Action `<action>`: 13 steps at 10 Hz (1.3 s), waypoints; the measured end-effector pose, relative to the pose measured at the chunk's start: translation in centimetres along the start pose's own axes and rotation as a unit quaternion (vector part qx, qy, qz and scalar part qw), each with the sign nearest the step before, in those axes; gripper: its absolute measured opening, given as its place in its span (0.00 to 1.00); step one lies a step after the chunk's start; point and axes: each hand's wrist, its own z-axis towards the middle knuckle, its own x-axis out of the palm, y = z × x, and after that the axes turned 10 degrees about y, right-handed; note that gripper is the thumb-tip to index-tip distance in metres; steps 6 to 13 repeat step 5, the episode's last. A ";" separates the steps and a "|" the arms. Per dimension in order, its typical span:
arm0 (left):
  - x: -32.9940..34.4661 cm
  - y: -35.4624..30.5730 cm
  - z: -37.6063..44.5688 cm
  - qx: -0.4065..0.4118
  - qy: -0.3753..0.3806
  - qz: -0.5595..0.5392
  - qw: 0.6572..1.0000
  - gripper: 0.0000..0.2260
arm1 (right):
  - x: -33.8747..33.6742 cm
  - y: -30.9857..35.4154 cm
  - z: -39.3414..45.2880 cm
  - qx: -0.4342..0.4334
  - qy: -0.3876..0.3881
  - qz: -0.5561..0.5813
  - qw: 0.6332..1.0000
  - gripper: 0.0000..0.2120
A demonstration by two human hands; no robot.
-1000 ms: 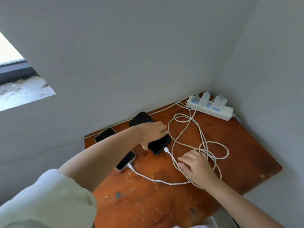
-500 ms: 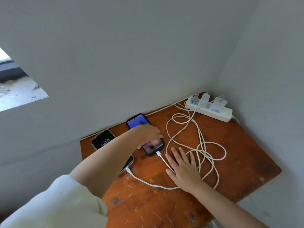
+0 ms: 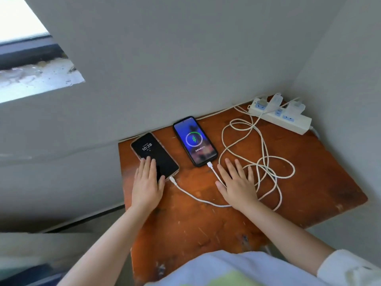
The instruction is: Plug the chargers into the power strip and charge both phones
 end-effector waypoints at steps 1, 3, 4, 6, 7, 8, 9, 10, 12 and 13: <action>1.3 1.1 -1.2 -0.071 -0.006 0.002 0.997 0.28 | -0.5 0.2 -0.3 0.003 0.009 -0.015 1.000 0.33; 1.9 1.4 -1.1 -0.078 0.012 0.047 0.996 0.31 | -2.0 0.4 -0.1 0.016 0.010 0.026 0.999 0.25; 1.9 1.4 -1.2 -0.078 0.020 0.051 0.995 0.31 | -1.6 0.8 -0.2 0.015 0.020 0.013 1.000 0.26; 1.9 1.4 -1.1 -0.080 0.012 0.054 0.995 0.31 | -1.8 0.7 0.1 0.022 0.007 0.029 0.999 0.26; 1.9 1.4 -1.1 -0.080 0.012 0.054 0.995 0.31 | -1.8 0.7 0.1 0.022 0.007 0.029 0.999 0.26; 1.9 1.4 -1.1 -0.080 0.012 0.054 0.995 0.31 | -1.8 0.7 0.1 0.022 0.007 0.029 0.999 0.26; 1.9 1.4 -1.1 -0.080 0.012 0.054 0.995 0.31 | -1.8 0.7 0.1 0.022 0.007 0.029 0.999 0.26; 1.9 1.4 -1.1 -0.080 0.012 0.054 0.995 0.31 | -1.8 0.7 0.1 0.022 0.007 0.029 0.999 0.26; 1.9 1.4 -1.1 -0.080 0.012 0.054 0.995 0.31 | -1.8 0.7 0.1 0.022 0.007 0.029 0.999 0.26; 1.9 1.4 -1.1 -0.080 0.012 0.054 0.995 0.31 | -1.8 0.7 0.1 0.022 0.007 0.029 0.999 0.26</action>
